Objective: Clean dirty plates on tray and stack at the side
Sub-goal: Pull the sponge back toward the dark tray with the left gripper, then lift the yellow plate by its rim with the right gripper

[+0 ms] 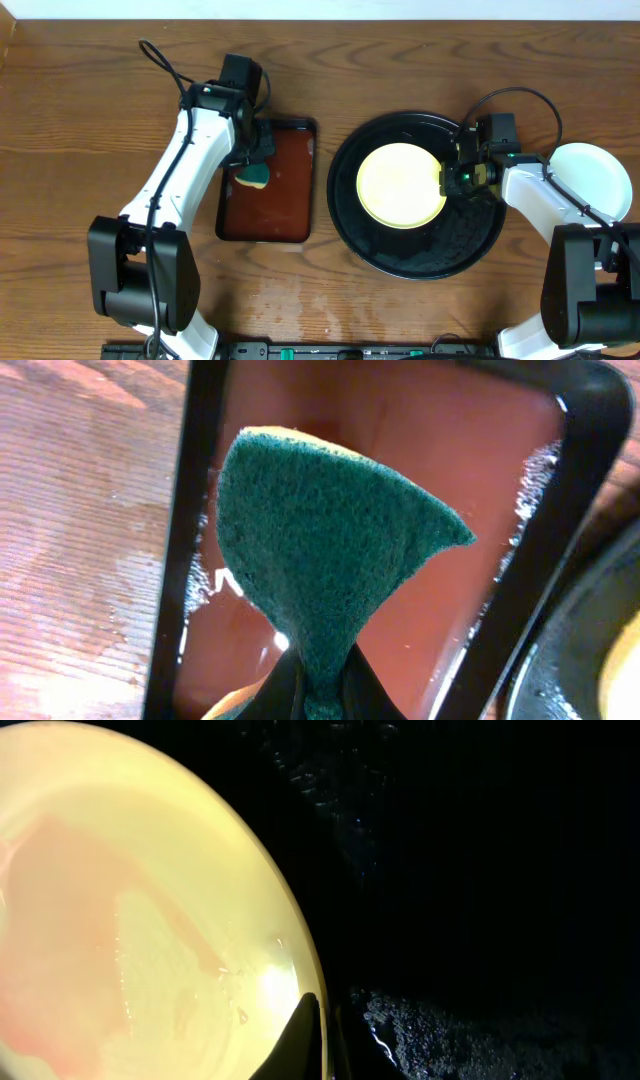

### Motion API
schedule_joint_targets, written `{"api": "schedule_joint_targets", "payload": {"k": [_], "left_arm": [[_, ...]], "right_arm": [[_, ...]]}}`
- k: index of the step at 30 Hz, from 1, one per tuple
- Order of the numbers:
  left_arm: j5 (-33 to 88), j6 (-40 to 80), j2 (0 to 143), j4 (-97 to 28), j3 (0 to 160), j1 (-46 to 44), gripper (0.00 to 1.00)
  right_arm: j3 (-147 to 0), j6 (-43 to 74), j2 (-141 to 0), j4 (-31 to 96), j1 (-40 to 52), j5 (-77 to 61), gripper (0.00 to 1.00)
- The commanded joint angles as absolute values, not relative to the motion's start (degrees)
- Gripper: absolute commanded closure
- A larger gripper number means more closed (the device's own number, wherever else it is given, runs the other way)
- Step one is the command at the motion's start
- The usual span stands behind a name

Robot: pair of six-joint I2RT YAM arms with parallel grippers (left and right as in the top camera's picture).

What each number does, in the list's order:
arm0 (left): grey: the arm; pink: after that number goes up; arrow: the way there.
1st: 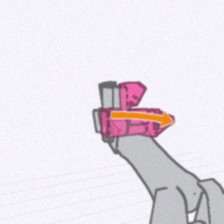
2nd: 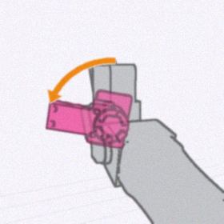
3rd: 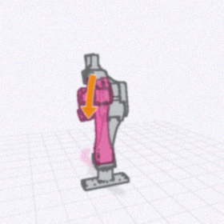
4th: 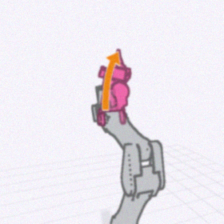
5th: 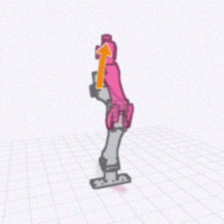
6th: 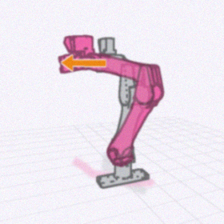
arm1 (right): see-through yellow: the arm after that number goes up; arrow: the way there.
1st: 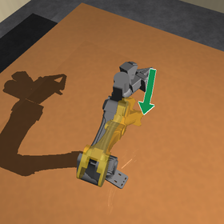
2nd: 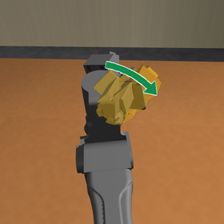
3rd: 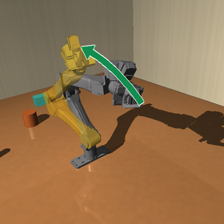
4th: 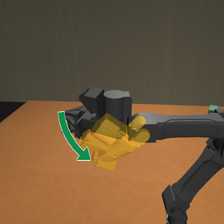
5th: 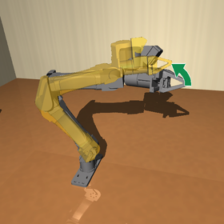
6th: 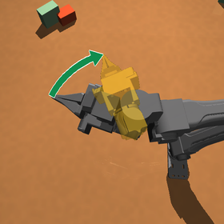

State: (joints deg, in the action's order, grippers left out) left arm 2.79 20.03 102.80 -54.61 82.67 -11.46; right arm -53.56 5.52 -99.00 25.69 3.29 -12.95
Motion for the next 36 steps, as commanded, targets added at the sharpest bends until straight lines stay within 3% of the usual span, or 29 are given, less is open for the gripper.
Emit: {"api": "schedule_joint_targets", "payload": {"k": [1, 9, 13, 21, 36], "left_arm": [[0.38, 19.09, 103.09, -53.67, 82.67, -11.53, 0.92], [0.4, 19.09, 103.09, -53.52, 82.67, -11.53, 0.92], [0.38, 19.09, 103.09, -53.52, 82.67, -11.53, 0.92], [0.38, 19.05, 103.09, -53.52, 82.67, -11.53, 0.92], [1.04, 19.07, 102.96, -56.95, 82.67, -11.6, 0.92]], "right_arm": [[-53.45, 5.5, -99.57, 25.5, 3.46, -13.56, 0.91], [-53.45, 5.52, -100.9, 25.23, 3.46, -13.56, 0.88], [-53.45, 5.54, -102.13, 24.62, 3.46, -13.63, 0.99], [-54.0, 5.54, -101.8, 24.77, 3.4, -13.82, 0.99], [-68.88, 3.86, -94.02, 37.15, 3.38, -10.46, 0.99]]}}
